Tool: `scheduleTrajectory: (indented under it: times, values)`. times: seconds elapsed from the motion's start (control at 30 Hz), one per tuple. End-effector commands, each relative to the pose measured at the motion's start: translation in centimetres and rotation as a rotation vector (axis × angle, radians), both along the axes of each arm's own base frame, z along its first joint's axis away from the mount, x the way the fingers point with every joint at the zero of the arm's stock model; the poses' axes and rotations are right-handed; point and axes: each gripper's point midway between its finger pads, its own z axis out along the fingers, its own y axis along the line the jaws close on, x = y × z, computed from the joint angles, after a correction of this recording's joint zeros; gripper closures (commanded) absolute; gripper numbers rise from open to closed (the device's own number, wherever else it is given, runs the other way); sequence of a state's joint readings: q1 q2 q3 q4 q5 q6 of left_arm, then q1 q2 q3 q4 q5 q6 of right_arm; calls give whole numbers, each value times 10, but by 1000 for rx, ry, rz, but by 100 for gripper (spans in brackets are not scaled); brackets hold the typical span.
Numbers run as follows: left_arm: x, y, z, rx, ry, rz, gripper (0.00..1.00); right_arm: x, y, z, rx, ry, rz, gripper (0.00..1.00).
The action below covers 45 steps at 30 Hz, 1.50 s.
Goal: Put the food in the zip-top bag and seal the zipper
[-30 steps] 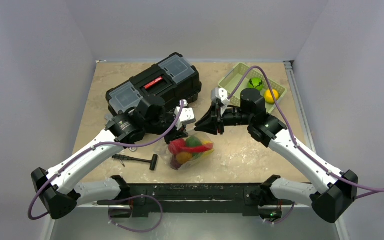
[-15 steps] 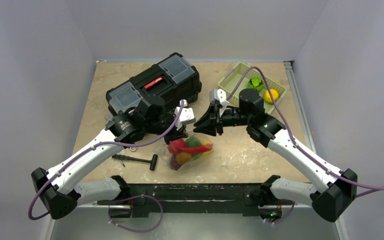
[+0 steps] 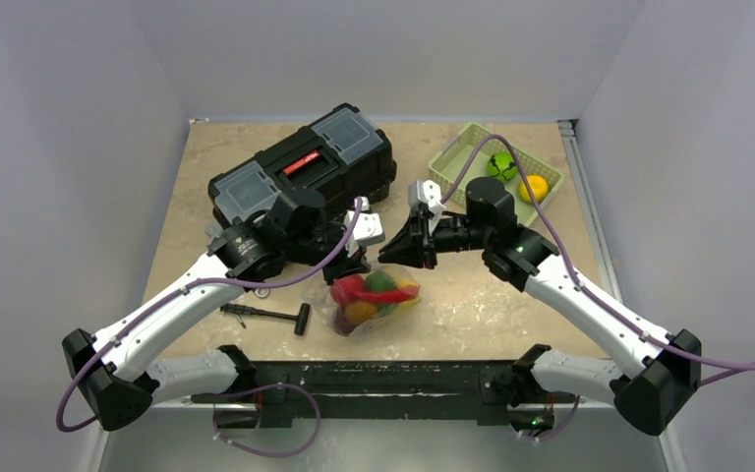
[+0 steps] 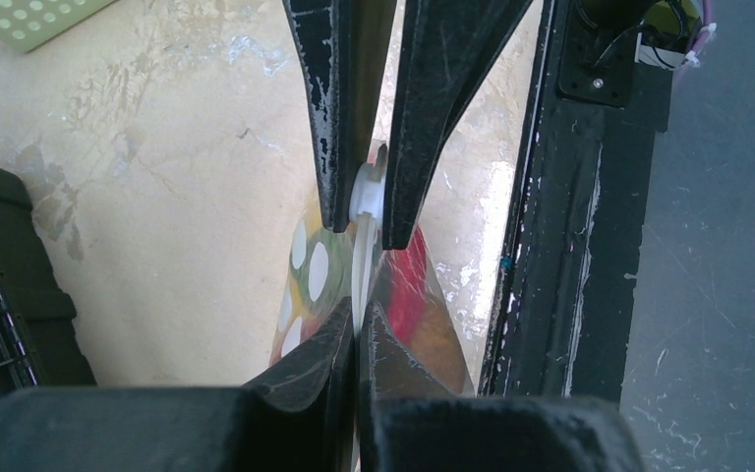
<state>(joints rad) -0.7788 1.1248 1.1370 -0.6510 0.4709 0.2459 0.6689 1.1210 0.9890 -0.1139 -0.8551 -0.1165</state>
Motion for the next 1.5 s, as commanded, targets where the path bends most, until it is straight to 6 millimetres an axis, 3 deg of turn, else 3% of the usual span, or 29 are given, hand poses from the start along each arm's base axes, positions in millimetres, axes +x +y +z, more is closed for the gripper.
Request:
scheduleTrajectory:
  times: [0.0, 0.23, 0.8, 1.13, 1.47]
  values:
    - [4, -7, 31, -79, -50, -20, 100, -3, 4, 2, -6, -17, 26, 96]
    - [0, -7, 33, -96, -42, -38, 100, -7, 13, -7, -2, 9, 61, 97]
    - [1, -6, 34, -103, -40, -42, 100, -28, 28, -7, 45, 86, 195, 94]
    - [8, -3, 36, -102, -60, -3, 100, -28, 31, 5, 77, 123, 180, 91]
    - [11, 0, 44, -133, -76, 15, 100, -23, 38, -3, 92, 176, 164, 90]
